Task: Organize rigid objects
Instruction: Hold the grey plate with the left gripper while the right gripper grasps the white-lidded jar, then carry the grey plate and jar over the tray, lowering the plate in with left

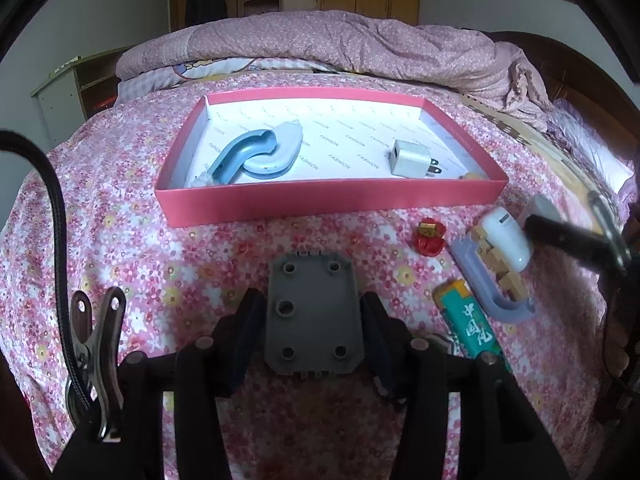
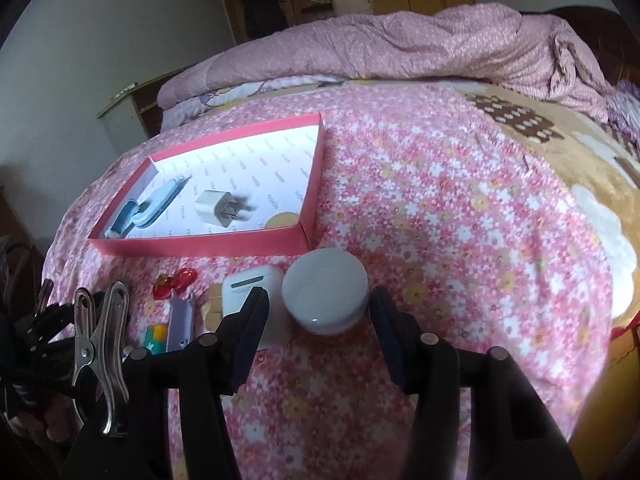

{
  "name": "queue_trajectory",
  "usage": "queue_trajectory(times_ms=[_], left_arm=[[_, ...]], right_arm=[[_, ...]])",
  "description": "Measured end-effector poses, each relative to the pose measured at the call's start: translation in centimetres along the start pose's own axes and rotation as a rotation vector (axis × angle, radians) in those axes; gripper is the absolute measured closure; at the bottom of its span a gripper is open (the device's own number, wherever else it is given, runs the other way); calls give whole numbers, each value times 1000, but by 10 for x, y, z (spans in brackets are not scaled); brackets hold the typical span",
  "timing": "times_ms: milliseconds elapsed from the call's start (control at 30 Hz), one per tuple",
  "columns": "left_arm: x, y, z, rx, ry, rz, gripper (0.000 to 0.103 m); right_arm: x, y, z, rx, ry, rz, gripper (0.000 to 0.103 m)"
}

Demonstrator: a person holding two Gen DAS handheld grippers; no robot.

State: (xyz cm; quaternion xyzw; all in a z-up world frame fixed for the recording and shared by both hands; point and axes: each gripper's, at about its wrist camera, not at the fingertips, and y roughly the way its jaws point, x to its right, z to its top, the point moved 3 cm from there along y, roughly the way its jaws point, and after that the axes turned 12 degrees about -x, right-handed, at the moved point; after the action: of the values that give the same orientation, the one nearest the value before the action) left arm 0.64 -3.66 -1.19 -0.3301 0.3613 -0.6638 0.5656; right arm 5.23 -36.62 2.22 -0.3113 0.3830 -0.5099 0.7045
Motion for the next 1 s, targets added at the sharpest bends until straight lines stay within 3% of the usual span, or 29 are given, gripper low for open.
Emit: queue_trajectory(times_ms=[233,333,700,1000], left_arm=[[-2,-1,0,6,-10,-27,48],[-6,-3,0,9,-29,-24,57],[-5,-18,6,35,-32,-64,57],[-7,-38,54,99,-34,-115,57]], right_arm=[[15,6,-5,26,99,97,50],[17,5,-5,29,114,95,55],[7,-3,-4,57,54,72,58],[0,-15,-4,85,28,47,58]])
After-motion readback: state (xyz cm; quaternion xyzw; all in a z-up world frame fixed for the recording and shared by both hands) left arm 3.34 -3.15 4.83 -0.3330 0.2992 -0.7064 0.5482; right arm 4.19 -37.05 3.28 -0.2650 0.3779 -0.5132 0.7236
